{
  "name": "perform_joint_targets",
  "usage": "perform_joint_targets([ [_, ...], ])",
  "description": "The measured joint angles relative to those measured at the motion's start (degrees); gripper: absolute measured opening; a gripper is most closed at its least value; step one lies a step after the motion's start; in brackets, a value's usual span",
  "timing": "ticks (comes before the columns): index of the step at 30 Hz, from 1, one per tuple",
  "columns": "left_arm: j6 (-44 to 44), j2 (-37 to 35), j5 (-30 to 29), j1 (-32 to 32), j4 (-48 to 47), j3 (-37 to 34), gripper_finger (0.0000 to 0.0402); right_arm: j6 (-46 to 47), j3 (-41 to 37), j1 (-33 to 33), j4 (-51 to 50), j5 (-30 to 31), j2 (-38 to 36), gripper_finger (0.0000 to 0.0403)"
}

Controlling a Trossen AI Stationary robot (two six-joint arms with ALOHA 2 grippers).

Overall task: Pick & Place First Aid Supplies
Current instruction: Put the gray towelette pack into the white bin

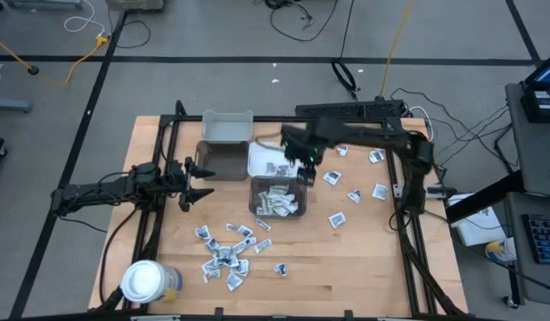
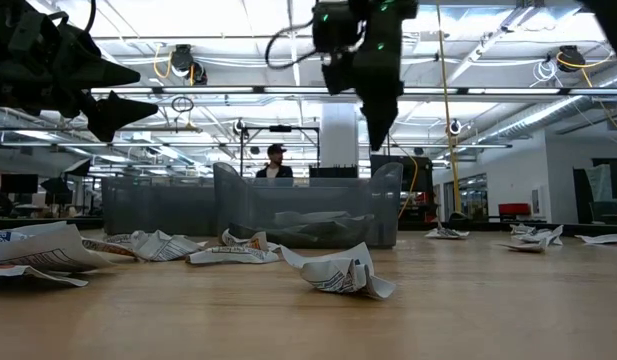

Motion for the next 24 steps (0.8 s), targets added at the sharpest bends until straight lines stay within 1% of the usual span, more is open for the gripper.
perform_joint_targets([
  [3,0.0,0.0,0.0,0.0,0.0,0.0,0.031,2.3,-6.8,3.1,3.4,0.7,-5.0,0.0222],
  [8,0.0,0.0,0.0,0.0,0.0,0.0,0.031,6.7,-16.6,7.6,4.1,0.8,-11.8,0.022],
  [14,0.0,0.0,0.0,0.0,0.0,0.0,0.031,7.2,-25.9,13.1,4.8,0.6,-18.4,0.022],
  [20,0.0,0.0,0.0,0.0,0.0,0.0,0.031,6.8,-31.6,18.3,4.6,0.6,-23.9,0.022],
  [24,0.0,0.0,0.0,0.0,0.0,0.0,0.031,7.4,-33.4,20.7,5.1,0.6,-25.1,0.022],
])
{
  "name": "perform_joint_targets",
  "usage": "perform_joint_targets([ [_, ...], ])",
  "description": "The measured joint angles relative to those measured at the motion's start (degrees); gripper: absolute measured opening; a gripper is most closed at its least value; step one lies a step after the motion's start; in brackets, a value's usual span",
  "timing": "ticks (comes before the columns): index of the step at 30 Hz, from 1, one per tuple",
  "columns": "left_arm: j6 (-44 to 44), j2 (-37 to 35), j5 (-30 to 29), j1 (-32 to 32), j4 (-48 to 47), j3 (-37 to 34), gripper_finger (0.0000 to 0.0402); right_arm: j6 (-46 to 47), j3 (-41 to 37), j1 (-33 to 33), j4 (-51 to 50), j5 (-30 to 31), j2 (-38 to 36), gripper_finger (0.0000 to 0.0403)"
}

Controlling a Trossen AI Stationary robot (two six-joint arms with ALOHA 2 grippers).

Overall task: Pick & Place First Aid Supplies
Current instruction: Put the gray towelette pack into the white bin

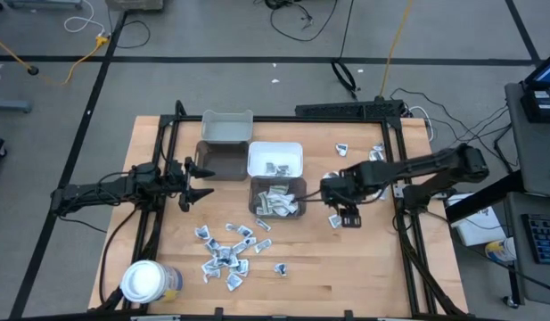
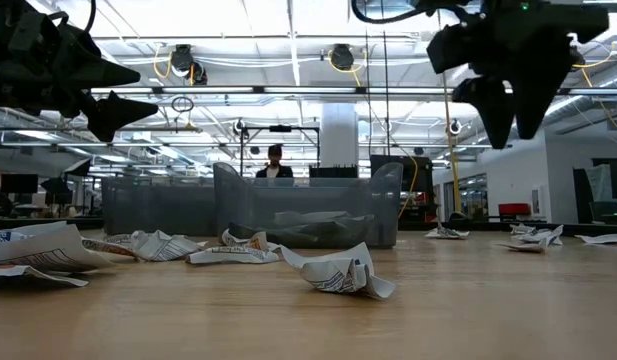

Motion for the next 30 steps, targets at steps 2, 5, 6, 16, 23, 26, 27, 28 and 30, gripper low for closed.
perform_joint_targets([
  [2,0.0,0.0,0.0,0.0,0.0,0.0,0.031,0.8,-1.8,1.2,1.8,0.0,0.1,0.022],
  [5,0.0,0.0,0.0,0.0,0.0,0.0,0.031,1.9,-4.9,3.0,5.7,0.2,1.0,0.0219],
  [6,0.0,0.0,0.0,0.0,0.0,0.0,0.031,2.3,-6.1,3.6,6.8,0.3,1.1,0.022],
  [16,0.0,0.0,0.0,0.0,0.0,0.0,0.031,-0.5,-16.9,7.4,19.0,4.7,1.1,0.0219],
  [23,0.0,0.0,0.0,0.0,0.0,0.0,0.031,-2.4,-20.4,7.6,23.1,4.7,4.2,0.0219],
  [26,0.0,0.0,0.0,0.0,0.0,0.0,0.031,-2.9,-20.8,7.8,25.3,4.5,5.2,0.021],
  [27,0.0,0.0,0.0,0.0,0.0,0.0,0.031,-2.9,-20.8,7.8,25.5,4.5,5.3,0.0204],
  [28,0.0,0.0,0.0,0.0,0.0,0.0,0.031,-2.9,-20.8,7.8,25.8,4.5,5.3,0.0197],
  [30,0.0,0.0,0.0,0.0,0.0,0.0,0.031,-2.9,-20.8,7.9,26.2,4.5,5.3,0.018],
])
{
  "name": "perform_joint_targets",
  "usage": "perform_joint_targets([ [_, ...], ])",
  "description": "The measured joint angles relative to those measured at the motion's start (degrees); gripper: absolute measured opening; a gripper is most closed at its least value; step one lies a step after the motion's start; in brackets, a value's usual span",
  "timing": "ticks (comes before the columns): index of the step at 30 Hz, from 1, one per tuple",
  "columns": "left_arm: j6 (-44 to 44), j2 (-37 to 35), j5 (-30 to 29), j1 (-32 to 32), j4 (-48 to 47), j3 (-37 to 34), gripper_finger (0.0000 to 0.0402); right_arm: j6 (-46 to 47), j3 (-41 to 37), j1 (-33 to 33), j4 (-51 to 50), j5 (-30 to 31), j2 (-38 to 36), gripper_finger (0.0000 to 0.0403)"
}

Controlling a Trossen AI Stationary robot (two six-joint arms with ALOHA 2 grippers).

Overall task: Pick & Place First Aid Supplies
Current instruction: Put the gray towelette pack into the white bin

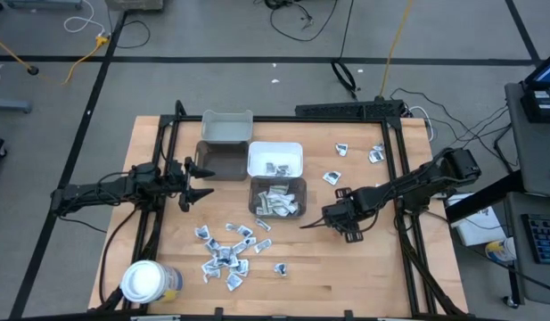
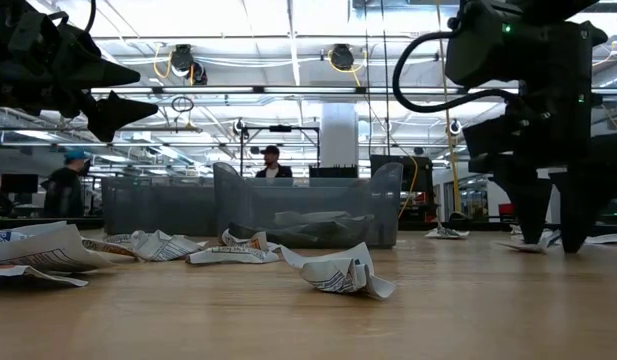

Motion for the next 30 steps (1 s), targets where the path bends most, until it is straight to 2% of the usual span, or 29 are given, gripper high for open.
perform_joint_targets([
  [7,0.0,0.0,0.0,0.0,0.0,0.0,0.031,-0.8,0.0,0.0,0.9,0.2,0.0,0.0106],
  [14,0.0,0.0,0.0,0.0,0.0,0.0,0.031,-1.9,0.0,0.0,1.2,0.2,0.0,0.001],
  [22,0.0,0.0,0.0,0.0,0.0,0.0,0.031,-0.7,0.3,-0.1,0.7,0.2,0.0,0.0002],
  [30,0.0,0.0,0.0,0.0,0.0,0.0,0.031,-0.2,10.7,-2.2,-17.0,0.0,-4.3,0.0001],
])
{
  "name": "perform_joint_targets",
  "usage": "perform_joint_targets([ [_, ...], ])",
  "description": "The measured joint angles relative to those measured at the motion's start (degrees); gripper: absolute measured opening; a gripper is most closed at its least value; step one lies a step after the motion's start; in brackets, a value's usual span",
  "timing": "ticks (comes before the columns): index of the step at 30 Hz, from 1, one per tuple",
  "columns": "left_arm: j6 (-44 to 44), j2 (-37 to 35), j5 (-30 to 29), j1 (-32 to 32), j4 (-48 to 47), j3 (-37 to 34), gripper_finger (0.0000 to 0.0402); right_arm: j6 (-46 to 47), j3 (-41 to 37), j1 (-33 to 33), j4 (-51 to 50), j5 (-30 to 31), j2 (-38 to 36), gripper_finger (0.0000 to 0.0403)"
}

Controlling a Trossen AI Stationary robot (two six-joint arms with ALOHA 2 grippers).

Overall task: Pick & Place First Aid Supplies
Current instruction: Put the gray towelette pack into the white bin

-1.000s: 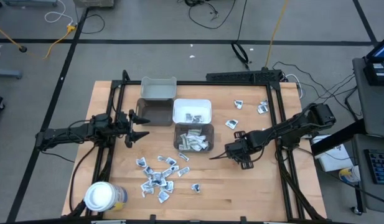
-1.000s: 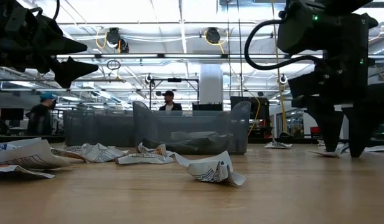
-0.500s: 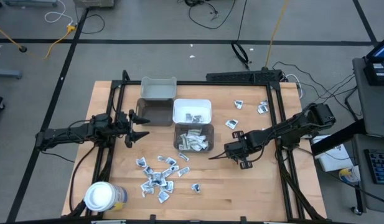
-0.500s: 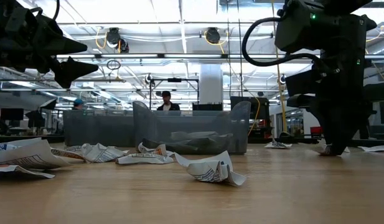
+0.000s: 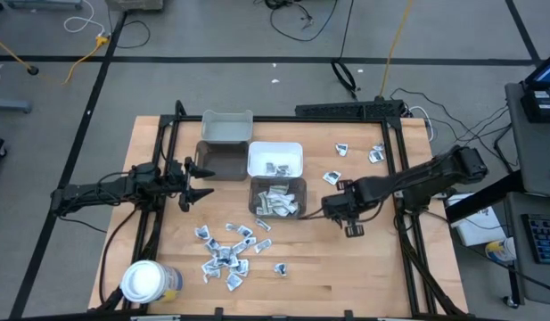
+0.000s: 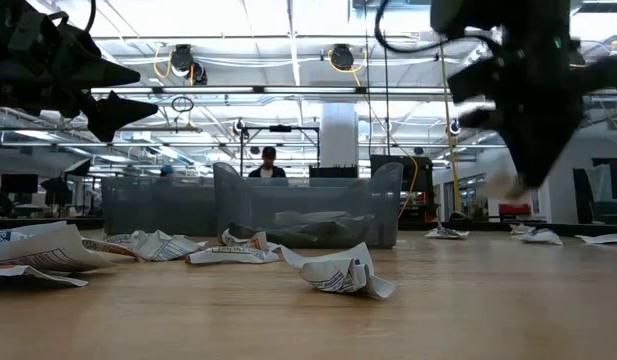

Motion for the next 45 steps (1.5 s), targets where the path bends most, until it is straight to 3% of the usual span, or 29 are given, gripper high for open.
perform_joint_targets([
  [6,0.0,0.0,0.0,0.0,0.0,0.0,0.031,4.3,10.7,-3.3,-12.4,-1.8,-1.7,0.0001],
  [12,0.0,0.0,0.0,0.0,0.0,0.0,0.031,4.7,15.6,-5.1,-13.7,-2.9,-1.2,0.0],
  [21,0.0,0.0,0.0,0.0,0.0,0.0,0.031,-1.5,25.9,-12.7,-14.2,-4.1,7.5,0.0],
  [37,0.0,0.0,0.0,0.0,0.0,0.0,0.031,-12.5,63.0,-27.5,-26.7,-4.3,31.4,0.0],
  [45,0.0,0.0,0.0,0.0,0.0,0.0,0.031,-12.7,66.3,-29.3,-26.1,-4.2,34.9,0.0],
])
